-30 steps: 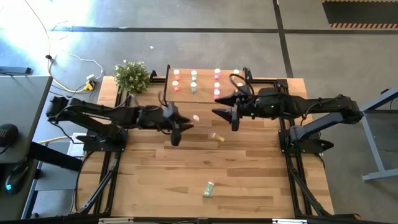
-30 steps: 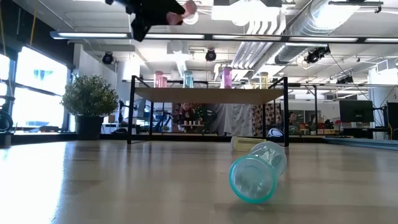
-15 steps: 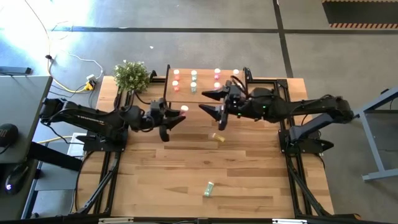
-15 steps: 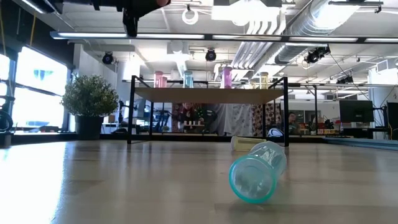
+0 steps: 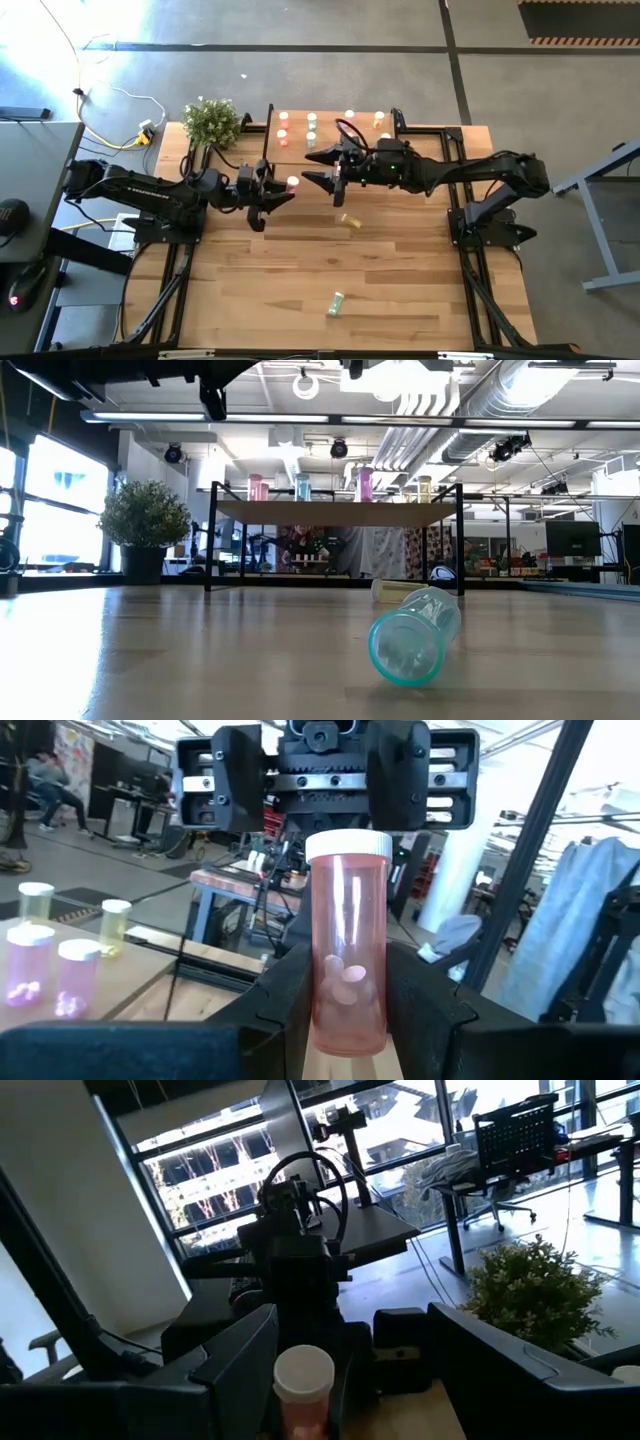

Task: Pick and place medicine bottles onto shelf by color
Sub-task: Put the pink pill bottle on the shelf aligned with the other pink pill bottles

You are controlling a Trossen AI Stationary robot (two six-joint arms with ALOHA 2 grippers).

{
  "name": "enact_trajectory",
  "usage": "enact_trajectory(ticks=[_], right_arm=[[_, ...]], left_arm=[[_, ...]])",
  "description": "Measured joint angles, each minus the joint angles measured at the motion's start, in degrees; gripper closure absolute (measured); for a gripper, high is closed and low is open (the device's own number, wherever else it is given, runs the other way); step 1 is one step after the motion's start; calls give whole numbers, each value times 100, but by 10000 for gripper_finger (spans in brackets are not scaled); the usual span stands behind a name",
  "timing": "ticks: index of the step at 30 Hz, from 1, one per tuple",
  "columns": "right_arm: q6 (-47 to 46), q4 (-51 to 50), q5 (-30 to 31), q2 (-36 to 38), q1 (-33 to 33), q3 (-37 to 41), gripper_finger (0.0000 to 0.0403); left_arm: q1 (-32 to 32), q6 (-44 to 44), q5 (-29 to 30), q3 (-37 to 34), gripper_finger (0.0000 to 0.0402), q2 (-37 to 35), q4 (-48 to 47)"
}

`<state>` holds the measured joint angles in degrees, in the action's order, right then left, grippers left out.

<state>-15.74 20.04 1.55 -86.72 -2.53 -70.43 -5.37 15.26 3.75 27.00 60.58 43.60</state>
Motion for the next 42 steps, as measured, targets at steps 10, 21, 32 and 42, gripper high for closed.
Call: enact_trajectory(ticks=[10, 21, 32, 42], right_arm=[[-51, 490, -359, -462, -12, 0, 155], [-231, 803, -484, -749, -12, 0, 155], [-526, 671, -610, -749, -12, 0, 155], [-525, 615, -611, -747, -23, 0, 196]], left_arm=[[-171, 105, -161, 0, 300, 0, -3], [-177, 107, -164, 0, 300, 2, -49], [-178, 107, -135, 0, 300, 4, -49], [-179, 125, -96, 0, 300, 4, -51]])
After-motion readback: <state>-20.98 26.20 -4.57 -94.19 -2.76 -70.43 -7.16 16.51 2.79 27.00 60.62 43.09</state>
